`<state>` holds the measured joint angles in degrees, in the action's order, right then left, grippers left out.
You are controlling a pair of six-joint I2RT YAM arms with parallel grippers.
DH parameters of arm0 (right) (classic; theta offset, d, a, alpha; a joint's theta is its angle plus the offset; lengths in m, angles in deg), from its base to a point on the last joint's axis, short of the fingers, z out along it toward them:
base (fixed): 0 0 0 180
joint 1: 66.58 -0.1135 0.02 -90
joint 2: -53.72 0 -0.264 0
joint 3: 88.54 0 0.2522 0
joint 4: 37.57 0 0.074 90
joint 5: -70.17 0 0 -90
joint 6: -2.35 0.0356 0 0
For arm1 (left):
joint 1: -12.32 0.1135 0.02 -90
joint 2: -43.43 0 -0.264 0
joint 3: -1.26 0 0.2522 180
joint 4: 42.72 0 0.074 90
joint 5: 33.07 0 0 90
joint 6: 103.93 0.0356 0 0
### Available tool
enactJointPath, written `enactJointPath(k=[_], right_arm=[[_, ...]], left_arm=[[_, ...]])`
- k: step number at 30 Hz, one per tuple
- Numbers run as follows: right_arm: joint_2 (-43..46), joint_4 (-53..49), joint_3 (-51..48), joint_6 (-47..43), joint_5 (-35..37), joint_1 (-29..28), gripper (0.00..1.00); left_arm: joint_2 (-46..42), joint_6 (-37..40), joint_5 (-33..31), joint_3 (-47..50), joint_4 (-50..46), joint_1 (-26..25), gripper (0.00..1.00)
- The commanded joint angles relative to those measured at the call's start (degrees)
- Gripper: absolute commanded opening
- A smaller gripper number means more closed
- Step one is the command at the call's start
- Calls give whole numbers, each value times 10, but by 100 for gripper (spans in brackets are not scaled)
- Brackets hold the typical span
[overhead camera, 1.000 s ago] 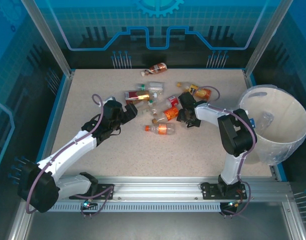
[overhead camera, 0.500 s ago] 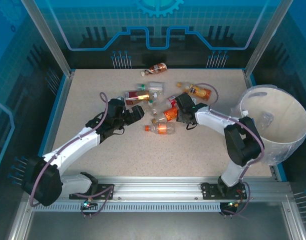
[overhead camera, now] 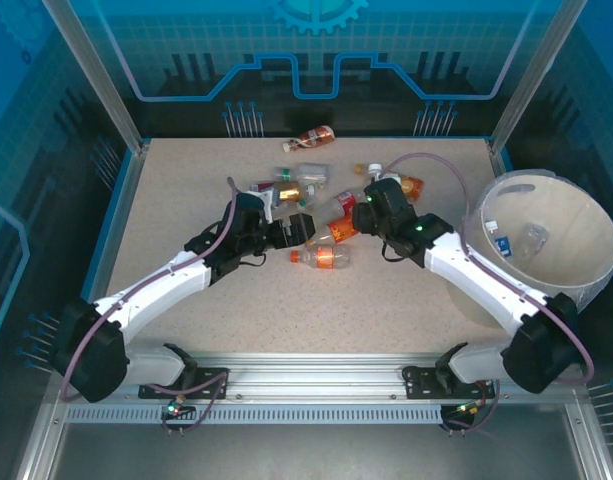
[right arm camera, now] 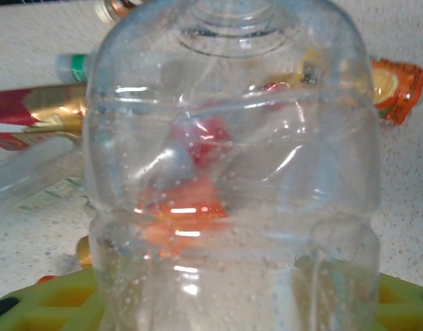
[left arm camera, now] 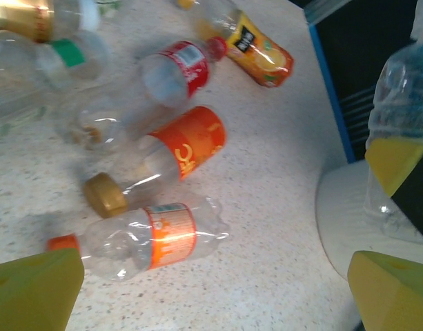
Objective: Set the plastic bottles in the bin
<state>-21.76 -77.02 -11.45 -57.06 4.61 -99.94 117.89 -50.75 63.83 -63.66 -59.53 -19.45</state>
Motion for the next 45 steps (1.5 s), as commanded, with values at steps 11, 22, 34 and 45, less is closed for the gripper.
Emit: enactJointPath(k=[11, 22, 34, 45], right_arm=[[132, -81, 103, -121, 52, -1, 33], [234, -194, 158, -159, 57, 201, 32], [278, -222, 81, -128, -31, 542, 32], [262, -233, 37, -73, -44, 650, 38]], left_arm=[[20, 29, 67, -27, 80, -23, 99], [24, 23, 50, -30, 72, -23, 99], [34, 7, 41, -32, 65, -23, 99], [28, 13, 9, -36, 33, -23, 99]])
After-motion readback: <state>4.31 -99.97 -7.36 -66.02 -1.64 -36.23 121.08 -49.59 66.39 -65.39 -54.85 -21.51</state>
